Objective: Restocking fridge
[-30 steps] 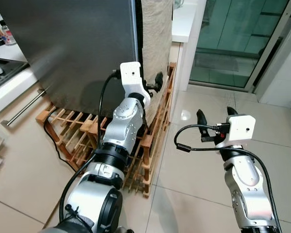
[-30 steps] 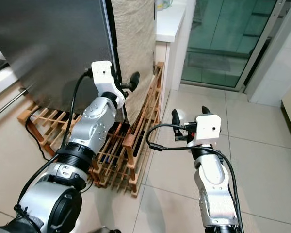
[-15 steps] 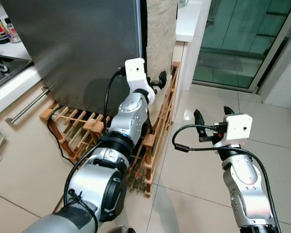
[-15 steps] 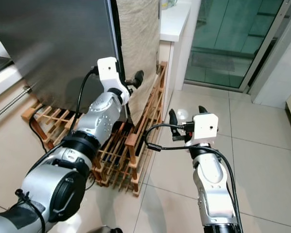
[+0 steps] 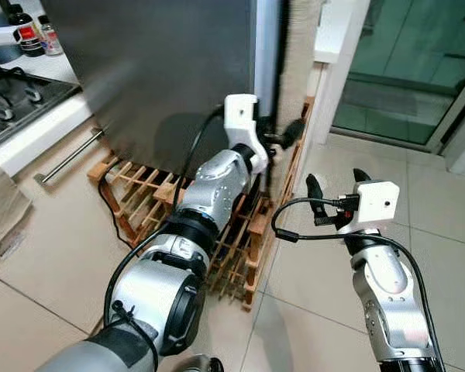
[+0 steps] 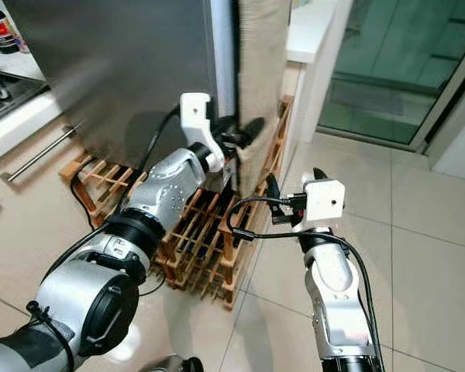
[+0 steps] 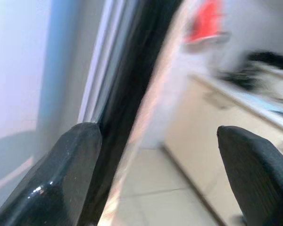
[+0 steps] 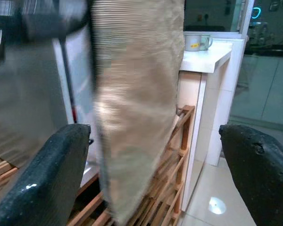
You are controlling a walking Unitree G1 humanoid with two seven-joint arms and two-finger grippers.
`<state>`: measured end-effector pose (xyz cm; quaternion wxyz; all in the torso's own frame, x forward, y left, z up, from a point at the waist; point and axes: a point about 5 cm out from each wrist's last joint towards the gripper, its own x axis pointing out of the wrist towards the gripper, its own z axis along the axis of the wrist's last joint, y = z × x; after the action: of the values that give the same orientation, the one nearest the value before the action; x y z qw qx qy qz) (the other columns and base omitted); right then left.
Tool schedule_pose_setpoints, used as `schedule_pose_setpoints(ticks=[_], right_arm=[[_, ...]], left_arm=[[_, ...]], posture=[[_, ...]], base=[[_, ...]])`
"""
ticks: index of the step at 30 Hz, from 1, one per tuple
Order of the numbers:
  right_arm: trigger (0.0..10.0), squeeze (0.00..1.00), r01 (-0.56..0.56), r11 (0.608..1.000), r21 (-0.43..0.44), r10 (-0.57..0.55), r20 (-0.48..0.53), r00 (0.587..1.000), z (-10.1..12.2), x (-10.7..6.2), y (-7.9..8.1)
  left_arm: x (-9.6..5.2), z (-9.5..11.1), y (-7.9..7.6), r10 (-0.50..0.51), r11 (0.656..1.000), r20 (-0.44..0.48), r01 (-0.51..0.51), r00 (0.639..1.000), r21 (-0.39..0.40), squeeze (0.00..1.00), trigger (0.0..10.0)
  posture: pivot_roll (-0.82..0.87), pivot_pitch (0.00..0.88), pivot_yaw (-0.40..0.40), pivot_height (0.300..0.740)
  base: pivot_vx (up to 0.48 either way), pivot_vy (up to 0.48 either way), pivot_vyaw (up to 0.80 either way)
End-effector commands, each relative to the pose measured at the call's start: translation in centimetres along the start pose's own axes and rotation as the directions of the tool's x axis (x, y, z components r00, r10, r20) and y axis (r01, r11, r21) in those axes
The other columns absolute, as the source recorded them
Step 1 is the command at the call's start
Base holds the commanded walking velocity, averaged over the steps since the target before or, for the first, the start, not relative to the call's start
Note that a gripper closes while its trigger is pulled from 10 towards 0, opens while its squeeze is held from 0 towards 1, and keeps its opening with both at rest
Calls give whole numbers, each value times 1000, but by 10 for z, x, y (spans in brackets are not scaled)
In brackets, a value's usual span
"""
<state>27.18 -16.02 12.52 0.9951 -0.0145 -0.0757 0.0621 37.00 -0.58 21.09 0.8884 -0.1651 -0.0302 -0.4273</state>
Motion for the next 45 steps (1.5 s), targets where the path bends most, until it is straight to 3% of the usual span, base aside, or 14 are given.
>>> schedule_pose_setpoints(ticks=[1,8,11,15,17,19,21,22,23,24,25,26,27,45], right_arm=[[10000,0,2,1000,0,-2,17,1000,5,2,1],[10000,0,42,999,4,-42,0,999,2,-4,-8],[10000,0,61,998,3,-61,-22,998,-4,-11,-13],[10000,0,74,997,0,-74,-27,997,-4,-12,-17],[10000,0,86,996,-2,-86,-27,996,-4,-11,-21],[10000,0,100,995,-3,-100,-28,995,-5,-8,-26],[10000,0,106,994,-4,-106,-28,994,-5,-7,-27],[10000,0,115,993,0,-115,-30,993,-6,-5,-29],[10000,0,115,993,0,-115,-30,993,-6,-5,-29],[10000,0,123,992,3,-123,-33,992,-7,1,-32],[10000,0,123,992,3,-123,-33,992,-7,1,-32],[10000,0,122,993,2,-122,-35,992,-7,6,-32],[10000,0,120,993,3,-120,-36,992,-7,8,-32],[10000,0,57,998,-24,-58,-45,997,-11,19,-22]], left_arm=[[40,-15,-114,-333,922,98,346,938,-177,0,10000],[29,-4,-106,-409,888,118,424,905,-179,0,10000],[0,9,-72,-388,914,93,396,917,-89,0,10000],[-41,32,-34,-248,968,106,243,963,55,0,10000],[-64,47,-7,-82,995,160,70,984,78,0,10000],[-88,57,21,117,988,212,-136,970,76,0,10000],[-96,59,28,186,977,221,-204,957,65,0,10000],[-109,58,44,309,943,233,-329,922,53,0,10000],[-109,58,44,309,943,233,-329,922,53,0,10000],[-142,43,74,569,803,199,-591,798,77,0,10000],[-142,43,74,569,803,199,-591,798,77,0,10000],[-165,27,87,697,694,155,-713,701,101,0,10000],[-171,20,88,724,669,140,-737,676,98,0,10000],[-186,-8,88,900,405,75,-889,429,215,0,10000]], posture=[[-163,0,99,740],[-156,0,95,740],[-143,0,91,740],[-129,0,89,740],[-106,0,85,740],[-85,0,76,740],[-80,0,75,740],[-61,0,66,740],[-61,0,66,740],[-41,0,54,740],[-41,0,54,740],[-35,0,49,740],[-32,0,47,740],[-46,0,55,740]], base=[[0,0,0],[0,0,0],[0,0,0],[0,0,0],[0,0,0],[0,0,0],[0,0,0],[0,0,0],[0,0,0],[0,0,0],[0,0,0],[0,0,0],[0,0,0],[99,-401,443]])
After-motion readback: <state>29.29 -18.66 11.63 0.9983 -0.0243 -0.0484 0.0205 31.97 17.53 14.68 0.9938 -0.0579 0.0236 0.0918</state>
